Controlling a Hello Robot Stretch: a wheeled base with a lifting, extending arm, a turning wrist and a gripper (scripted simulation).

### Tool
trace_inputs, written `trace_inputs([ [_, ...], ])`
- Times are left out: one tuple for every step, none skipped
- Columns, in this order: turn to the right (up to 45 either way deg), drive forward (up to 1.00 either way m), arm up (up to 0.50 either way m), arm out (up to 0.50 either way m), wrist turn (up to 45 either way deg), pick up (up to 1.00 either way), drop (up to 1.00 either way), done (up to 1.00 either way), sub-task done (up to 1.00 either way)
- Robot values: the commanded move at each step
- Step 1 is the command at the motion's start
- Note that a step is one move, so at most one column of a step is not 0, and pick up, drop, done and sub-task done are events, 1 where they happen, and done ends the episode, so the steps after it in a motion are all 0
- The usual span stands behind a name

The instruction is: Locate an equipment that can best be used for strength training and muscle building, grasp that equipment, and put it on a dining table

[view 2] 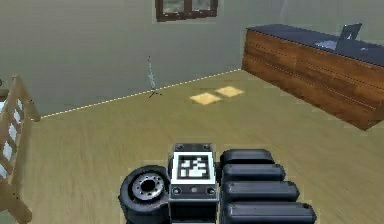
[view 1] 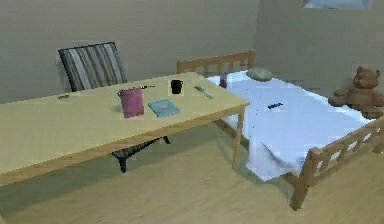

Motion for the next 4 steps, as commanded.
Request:
trace_inputs([
  [0.0, 0.55, 0.0, 0.0, 0.0, 0.0, 0.0, 0.0, 0.0],
  [42.0, 0.0, 0.0, 0.0, 0.0, 0.0, 0.0, 0.0, 0.0],
  [3.0, 0.0, 0.0, 0.0, 0.0, 0.0, 0.0, 0.0, 0.0],
  [-45.0, 0.0, 0.0, 0.0, 0.0, 0.0, 0.0, 0.0, 0.0],
])
